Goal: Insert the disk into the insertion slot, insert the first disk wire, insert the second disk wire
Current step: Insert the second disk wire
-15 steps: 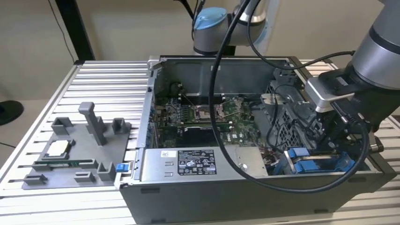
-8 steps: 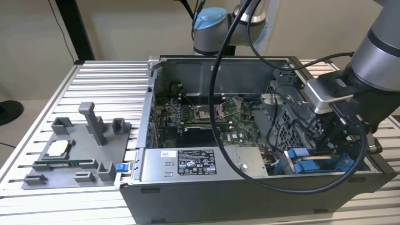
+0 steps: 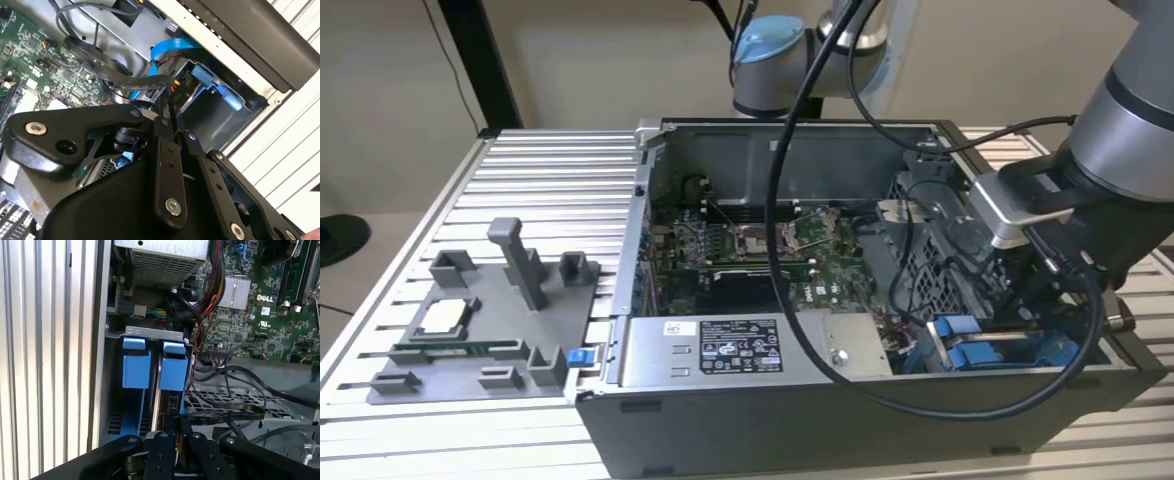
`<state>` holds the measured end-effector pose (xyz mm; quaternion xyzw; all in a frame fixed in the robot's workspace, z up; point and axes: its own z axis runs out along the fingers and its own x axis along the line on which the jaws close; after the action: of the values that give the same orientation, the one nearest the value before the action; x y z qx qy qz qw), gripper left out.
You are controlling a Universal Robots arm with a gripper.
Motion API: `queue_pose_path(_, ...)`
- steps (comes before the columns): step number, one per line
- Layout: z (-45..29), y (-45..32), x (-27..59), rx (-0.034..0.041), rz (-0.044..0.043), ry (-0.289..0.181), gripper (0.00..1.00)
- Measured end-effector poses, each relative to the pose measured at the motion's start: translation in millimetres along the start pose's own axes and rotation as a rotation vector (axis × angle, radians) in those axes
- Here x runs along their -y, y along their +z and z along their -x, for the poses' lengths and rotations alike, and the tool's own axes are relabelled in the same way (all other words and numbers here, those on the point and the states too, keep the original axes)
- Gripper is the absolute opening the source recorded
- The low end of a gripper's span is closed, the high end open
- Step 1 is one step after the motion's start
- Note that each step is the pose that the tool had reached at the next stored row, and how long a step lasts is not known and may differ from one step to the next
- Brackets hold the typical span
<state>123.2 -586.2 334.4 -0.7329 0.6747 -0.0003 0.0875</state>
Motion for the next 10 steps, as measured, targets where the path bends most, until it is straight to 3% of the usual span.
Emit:
queue_pose_path(1, 0.1, 0.2, 0.0, 0.0005, -0.0001, 0.0, 0.0)
queue_pose_path(2, 0.8, 1.9, -0.1, 0.0046, -0.0007, 0.0, 1.0)
queue_pose_path(5, 1.5, 0.4, 0.2, 0.0082, -0.0009, 0.001, 1.0)
queue_pose_path(10, 3.4, -16.5, 2.4, 0.0071, 0.0029, 0.001, 1.0)
